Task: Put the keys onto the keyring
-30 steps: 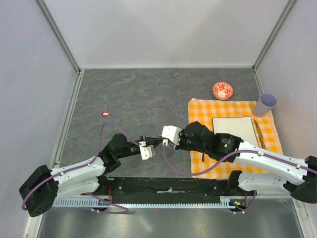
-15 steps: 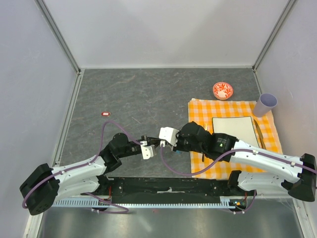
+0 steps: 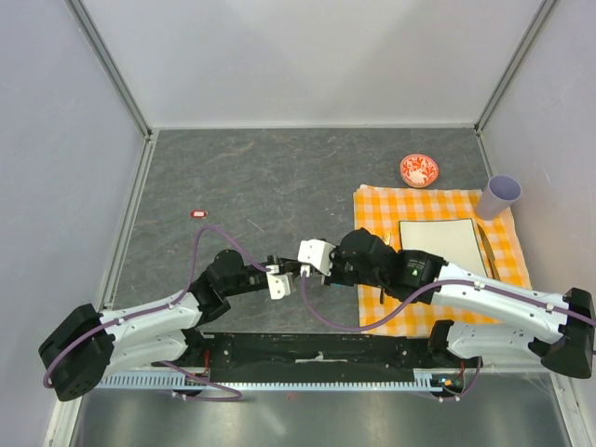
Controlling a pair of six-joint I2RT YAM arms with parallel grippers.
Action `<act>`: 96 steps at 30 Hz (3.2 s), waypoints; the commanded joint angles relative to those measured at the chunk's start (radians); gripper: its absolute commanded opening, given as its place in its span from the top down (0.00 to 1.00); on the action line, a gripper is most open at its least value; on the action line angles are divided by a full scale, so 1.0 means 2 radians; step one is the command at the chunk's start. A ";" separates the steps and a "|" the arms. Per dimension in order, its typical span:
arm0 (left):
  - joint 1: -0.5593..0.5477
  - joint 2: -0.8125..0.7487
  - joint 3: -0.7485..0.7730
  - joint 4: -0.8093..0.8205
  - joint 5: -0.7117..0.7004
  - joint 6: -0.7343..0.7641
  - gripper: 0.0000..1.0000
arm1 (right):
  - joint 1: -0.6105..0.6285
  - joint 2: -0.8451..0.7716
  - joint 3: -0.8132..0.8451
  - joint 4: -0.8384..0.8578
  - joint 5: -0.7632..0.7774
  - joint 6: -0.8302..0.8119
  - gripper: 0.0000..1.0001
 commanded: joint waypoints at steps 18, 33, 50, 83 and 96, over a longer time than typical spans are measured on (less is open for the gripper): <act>-0.005 -0.004 0.021 0.035 0.001 -0.010 0.98 | 0.007 0.005 -0.003 0.018 0.011 -0.003 1.00; -0.006 -0.002 0.023 0.032 0.003 -0.008 0.98 | 0.009 -0.004 -0.006 0.023 0.021 -0.003 1.00; -0.006 0.000 0.024 0.031 -0.007 -0.012 0.98 | 0.009 -0.007 -0.007 0.023 0.014 -0.002 1.00; -0.006 0.005 0.026 0.031 -0.005 -0.020 0.98 | 0.016 -0.018 -0.011 0.032 0.038 -0.004 1.00; -0.006 0.005 0.026 0.031 -0.009 -0.021 0.98 | 0.017 -0.010 -0.014 0.025 0.030 -0.004 1.00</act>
